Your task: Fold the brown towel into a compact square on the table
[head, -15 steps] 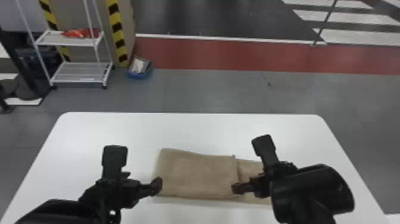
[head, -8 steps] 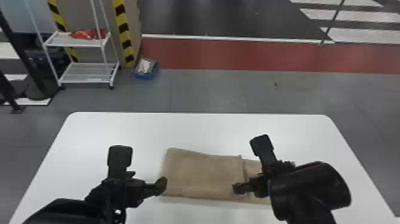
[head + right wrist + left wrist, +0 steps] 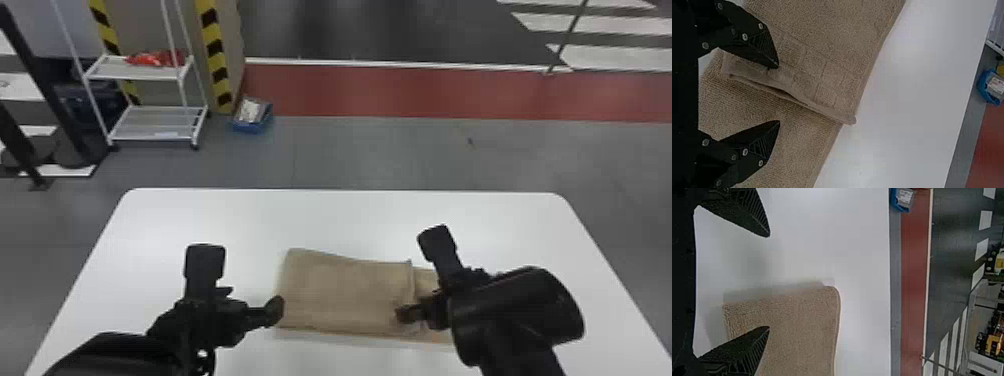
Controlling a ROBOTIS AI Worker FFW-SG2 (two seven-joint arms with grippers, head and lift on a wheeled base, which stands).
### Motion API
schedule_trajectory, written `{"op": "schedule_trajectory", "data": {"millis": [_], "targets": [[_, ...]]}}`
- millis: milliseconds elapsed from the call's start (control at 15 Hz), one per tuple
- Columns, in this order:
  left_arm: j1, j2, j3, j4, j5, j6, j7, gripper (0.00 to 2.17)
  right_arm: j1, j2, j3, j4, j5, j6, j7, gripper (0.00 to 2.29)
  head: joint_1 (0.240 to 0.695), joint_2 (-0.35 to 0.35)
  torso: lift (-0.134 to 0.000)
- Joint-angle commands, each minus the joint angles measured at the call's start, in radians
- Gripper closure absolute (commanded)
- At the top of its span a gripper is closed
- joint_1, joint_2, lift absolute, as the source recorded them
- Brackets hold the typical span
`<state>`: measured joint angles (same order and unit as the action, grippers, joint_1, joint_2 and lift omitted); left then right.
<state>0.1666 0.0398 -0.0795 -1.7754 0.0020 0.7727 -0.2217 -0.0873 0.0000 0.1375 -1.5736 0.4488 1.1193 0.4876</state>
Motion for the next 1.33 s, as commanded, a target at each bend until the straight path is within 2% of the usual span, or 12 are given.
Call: {"op": "schedule_trajectory", "data": {"millis": [0, 867, 933, 1000, 1267], "targets": [[-0.003, 0.0, 0.003, 0.007, 0.001, -0.013, -0.001, 0.04, -0.005, 0.001, 0.001, 0.004, -0.013, -0.009, 0.0, 0.58, 0.695, -0.042, 0.0], [-0.003, 0.0, 0.024, 0.019, 0.001, -0.019, -0.015, 0.04, -0.039, 0.001, 0.036, 0.05, -0.021, 0.0, -0.011, 0.6, 0.695, -0.015, 0.0], [-0.003, -0.001, 0.027, 0.019, 0.001, -0.016, -0.015, 0.04, -0.042, 0.001, 0.034, 0.055, -0.022, 0.0, -0.011, 0.9, 0.695, -0.014, 0.0], [-0.003, 0.0, 0.029, 0.019, 0.001, -0.016, -0.016, 0.04, -0.043, 0.001, 0.033, 0.057, -0.027, 0.0, -0.011, 1.1, 0.695, -0.011, 0.0], [-0.003, 0.0, 0.029, 0.019, 0.0, -0.016, -0.021, 0.04, -0.042, 0.001, 0.013, 0.044, -0.048, -0.006, -0.024, 1.11, 0.695, -0.01, 0.0]]}}
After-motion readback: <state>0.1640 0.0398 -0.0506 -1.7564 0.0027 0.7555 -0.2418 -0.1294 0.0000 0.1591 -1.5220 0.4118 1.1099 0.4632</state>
